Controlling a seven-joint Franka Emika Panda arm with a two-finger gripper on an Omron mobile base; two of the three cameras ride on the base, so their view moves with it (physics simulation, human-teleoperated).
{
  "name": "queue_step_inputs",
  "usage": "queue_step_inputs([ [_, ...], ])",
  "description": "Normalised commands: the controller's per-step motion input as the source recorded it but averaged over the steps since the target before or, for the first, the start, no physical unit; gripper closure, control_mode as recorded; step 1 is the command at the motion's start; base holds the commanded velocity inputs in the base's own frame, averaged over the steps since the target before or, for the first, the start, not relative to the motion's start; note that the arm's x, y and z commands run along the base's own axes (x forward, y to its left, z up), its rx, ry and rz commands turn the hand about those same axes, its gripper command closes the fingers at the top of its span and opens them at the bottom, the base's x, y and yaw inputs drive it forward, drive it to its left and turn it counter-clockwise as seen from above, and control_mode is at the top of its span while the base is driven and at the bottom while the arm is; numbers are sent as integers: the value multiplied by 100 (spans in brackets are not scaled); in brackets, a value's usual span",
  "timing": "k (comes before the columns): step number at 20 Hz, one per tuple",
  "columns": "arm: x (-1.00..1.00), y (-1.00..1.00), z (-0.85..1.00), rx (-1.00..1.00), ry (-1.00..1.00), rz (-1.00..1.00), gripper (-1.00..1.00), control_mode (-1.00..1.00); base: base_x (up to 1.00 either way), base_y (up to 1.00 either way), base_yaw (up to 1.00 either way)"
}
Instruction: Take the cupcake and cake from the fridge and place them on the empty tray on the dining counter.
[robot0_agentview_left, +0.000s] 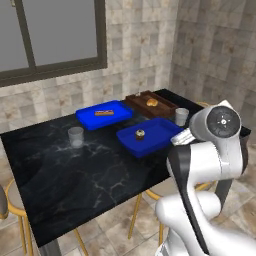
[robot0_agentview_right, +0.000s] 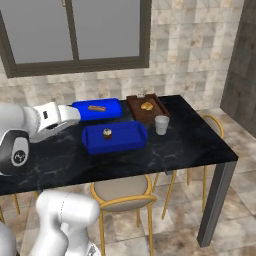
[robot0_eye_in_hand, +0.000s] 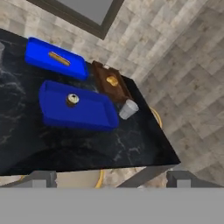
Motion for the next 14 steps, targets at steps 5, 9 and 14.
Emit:
queue_step_inputs([
  [5,-81,0,2,0,3,15,-100,-100,0,0,0],
  [9,-69,-7,0,0,6,29,-100,-100,0,0,0],
  [14,-14,-14,-7,0,4,34,-100,-100,0,0,0],
])
